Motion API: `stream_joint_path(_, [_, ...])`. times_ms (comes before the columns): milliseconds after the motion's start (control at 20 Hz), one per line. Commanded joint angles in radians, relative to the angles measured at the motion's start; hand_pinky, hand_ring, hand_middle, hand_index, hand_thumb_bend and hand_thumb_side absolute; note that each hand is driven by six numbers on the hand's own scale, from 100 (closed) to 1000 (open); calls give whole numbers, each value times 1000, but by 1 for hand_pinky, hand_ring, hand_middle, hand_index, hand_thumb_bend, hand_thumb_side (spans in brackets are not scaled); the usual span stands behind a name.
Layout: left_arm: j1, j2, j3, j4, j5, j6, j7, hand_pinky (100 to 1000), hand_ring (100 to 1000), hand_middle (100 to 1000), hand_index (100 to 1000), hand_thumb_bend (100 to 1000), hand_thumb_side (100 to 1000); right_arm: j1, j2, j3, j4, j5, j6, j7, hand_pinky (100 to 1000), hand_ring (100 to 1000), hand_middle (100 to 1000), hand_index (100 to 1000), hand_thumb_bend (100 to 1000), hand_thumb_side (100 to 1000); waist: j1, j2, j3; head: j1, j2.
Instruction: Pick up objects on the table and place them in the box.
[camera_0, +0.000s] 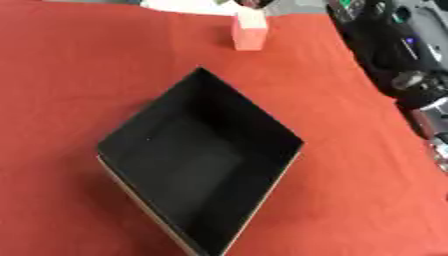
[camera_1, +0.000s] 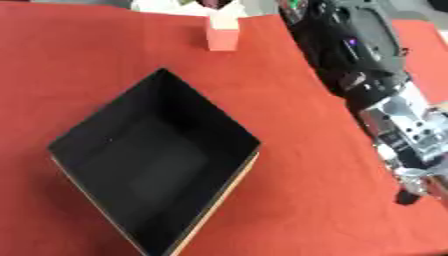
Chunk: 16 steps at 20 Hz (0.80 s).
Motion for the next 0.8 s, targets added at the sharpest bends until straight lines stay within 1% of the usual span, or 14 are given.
stream_joint_path(50, [-4,10,10,-15,-4,-1,5,577,725,650,828,264,887,88,-215,-34,-342,-254,-25,65,454,435,334,570,100,100,6,-26,-6,19,14])
stream_joint_path(100, [-5,10,9,-15,-5,-1,4,577,725,650,828,264,887,125,-250,-49,-420,-319,3,102,453,433,332,569,100,100,6,-26,-9,23,16])
stream_joint_path(200, [-5,11,8,-15,-5,-1,3,577,725,650,828,264,887,177,-298,-73,-530,-410,54,150,453,427,323,566,100,100,6,-28,-15,31,17])
stream_joint_path(350, [-4,11,9,-15,-6,-1,5,578,725,650,828,265,887,233,-339,-100,-615,-481,100,155,459,426,316,566,100,100,5,-30,-26,40,18])
stream_joint_path(450, [-3,12,10,-15,-7,0,5,578,725,650,828,266,888,266,-355,-104,-635,-509,107,140,463,415,295,563,100,100,5,-29,-34,48,16])
stream_joint_path(550, [-3,12,11,-15,-7,0,7,578,725,650,828,266,887,292,-362,-104,-640,-533,104,115,465,412,288,562,100,100,4,-28,-42,56,15])
stream_joint_path(700, [-4,11,11,-15,-8,-1,7,579,724,650,828,268,887,317,-367,-81,-642,-574,98,80,459,395,264,556,100,100,3,-29,-54,66,14])
stream_joint_path(800, [-5,9,9,-15,-7,0,6,579,724,650,828,269,887,315,-364,-67,-642,-597,102,69,455,390,256,554,100,100,3,-31,-59,67,16])
